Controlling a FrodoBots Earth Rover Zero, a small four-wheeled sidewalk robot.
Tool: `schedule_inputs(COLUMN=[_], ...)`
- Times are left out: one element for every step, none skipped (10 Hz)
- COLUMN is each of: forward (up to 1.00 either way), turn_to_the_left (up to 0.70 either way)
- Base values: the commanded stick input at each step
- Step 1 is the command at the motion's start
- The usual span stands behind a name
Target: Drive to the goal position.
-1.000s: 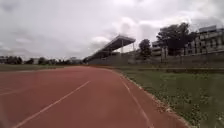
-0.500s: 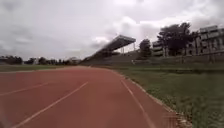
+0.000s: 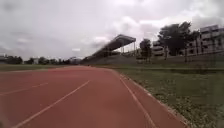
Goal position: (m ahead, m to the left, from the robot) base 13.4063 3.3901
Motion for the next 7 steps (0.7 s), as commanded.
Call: schedule_inputs(forward=[0.70, 0.70, 0.70, 0.70, 0.70, 0.70, 0.70], turn_to_the_left=[0.00, 0.00, 0.00, 0.00, 0.00, 0.00, 0.00])
